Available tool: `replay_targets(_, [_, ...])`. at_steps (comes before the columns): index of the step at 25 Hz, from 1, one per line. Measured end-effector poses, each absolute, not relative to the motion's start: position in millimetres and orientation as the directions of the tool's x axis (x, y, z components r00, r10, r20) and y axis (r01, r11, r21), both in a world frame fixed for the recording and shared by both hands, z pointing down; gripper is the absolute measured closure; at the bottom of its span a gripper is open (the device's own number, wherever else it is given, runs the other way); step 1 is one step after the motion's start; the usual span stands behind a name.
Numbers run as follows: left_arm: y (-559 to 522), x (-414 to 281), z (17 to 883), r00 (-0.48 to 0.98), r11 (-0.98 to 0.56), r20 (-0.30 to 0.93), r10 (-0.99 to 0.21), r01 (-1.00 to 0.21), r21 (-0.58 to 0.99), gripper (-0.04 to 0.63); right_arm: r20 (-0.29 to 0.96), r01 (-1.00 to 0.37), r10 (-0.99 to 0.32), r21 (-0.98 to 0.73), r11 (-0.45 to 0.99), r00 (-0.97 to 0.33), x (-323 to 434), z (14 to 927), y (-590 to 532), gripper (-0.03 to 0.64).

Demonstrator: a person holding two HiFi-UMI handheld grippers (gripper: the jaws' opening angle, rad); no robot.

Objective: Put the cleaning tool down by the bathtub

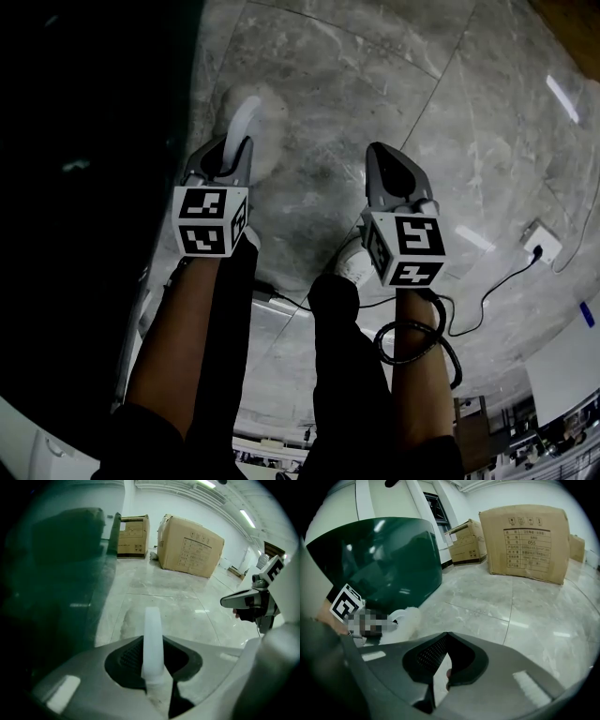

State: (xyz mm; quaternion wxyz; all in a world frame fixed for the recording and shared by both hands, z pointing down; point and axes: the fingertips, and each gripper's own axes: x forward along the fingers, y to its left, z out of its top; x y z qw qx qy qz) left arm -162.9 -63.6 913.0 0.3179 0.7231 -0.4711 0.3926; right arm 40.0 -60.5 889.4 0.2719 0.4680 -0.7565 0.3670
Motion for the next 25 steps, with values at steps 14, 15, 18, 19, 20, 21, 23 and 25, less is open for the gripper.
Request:
replay_targets(14, [-63.5, -168.4, 950.4, 0.223, -0.349, 0.881, -0.418, -0.934, 0.071, 0.508, 0.773, -0.912, -0.488, -0.302, 0.277, -0.404, 47.7, 926.8, -52.0, 0.595])
replay_targets(15, [-62.8, -168.6, 952.5, 0.22, -0.35, 0.883, -0.414, -0.934, 0.069, 0.508, 0.775, -0.913, -0.487, -0.303, 0.273, -0.403, 48.1, 928.7, -51.3, 0.594])
replay_targets(18, [-61.3, -170.1, 957.3, 0.215, -0.357, 0.889, -0.403, -0.932, 0.064, 0.508, 0.779, -0.911, -0.478, -0.308, 0.273, -0.407, 47.4, 933.5, -49.3, 0.595])
replay_targets(19, [-61.6, -170.9, 958.4, 0.212, -0.358, 0.891, -0.402, -0.932, 0.061, 0.508, 0.779, -0.91, -0.476, -0.31, 0.275, -0.409, 47.1, 934.6, -49.1, 0.594])
replay_targets(20, [-62.1, -171.7, 959.4, 0.209, -0.356, 0.891, -0.402, -0.932, 0.058, 0.508, 0.778, -0.909, -0.475, -0.311, 0.276, -0.411, 47.0, 935.3, -49.4, 0.594])
replay_targets(21, [-62.7, -172.4, 960.5, 0.207, -0.354, 0.891, -0.403, -0.934, 0.057, 0.508, 0.777, -0.909, -0.476, -0.312, 0.277, -0.412, 47.1, 935.9, -49.9, 0.594])
replay_targets(23, [-62.5, -173.9, 963.5, 0.202, -0.352, 0.893, -0.402, -0.934, 0.053, 0.508, 0.776, -0.907, -0.474, -0.311, 0.285, -0.416, 46.2, 937.6, -50.0, 0.595])
replay_targets(25, [-59.9, -176.2, 967.0, 0.196, -0.352, 0.897, -0.395, -0.935, 0.049, 0.508, 0.777, -0.905, -0.471, -0.312, 0.288, -0.418, 46.0, 939.6, -48.4, 0.594])
